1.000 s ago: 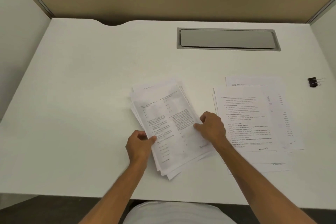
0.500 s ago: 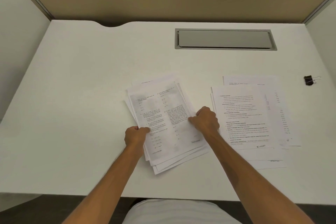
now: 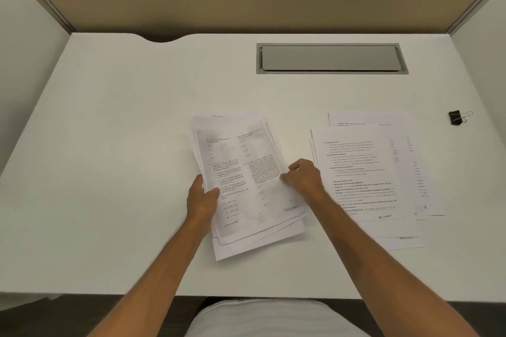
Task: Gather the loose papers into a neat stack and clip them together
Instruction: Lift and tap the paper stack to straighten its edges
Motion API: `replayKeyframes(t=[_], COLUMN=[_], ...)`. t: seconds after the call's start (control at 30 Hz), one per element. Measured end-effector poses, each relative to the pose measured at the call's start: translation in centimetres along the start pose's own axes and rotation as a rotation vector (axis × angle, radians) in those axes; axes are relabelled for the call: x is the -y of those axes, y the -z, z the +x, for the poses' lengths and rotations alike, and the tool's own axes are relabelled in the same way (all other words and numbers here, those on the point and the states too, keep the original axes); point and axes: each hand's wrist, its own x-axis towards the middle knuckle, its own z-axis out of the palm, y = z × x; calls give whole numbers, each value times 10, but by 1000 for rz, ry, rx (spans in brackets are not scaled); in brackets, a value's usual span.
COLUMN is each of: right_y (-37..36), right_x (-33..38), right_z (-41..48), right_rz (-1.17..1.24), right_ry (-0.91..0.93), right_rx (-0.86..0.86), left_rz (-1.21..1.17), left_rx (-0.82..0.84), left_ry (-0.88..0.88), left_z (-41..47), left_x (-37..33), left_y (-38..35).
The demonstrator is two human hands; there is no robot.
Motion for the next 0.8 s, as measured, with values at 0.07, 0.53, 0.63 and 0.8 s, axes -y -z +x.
replayKeyframes(t=[0.07, 0.53, 0.63, 0.8], right_y=[9, 79, 82, 75], right_x=[-6, 1, 4, 7], right_z=[4, -5, -8, -12], right_rz=[80, 412, 440, 393], right_ry=[31, 595, 633, 633], right_rx=[22, 175, 205, 101], left_rz=[8, -291, -239, -184], left_rx=[7, 159, 144, 133], left_ry=[-59, -457, -491, -532], left_z=[-5, -35, -38, -44], left_x=[-2, -60, -66, -66], left_y=[-4, -18, -15, -15])
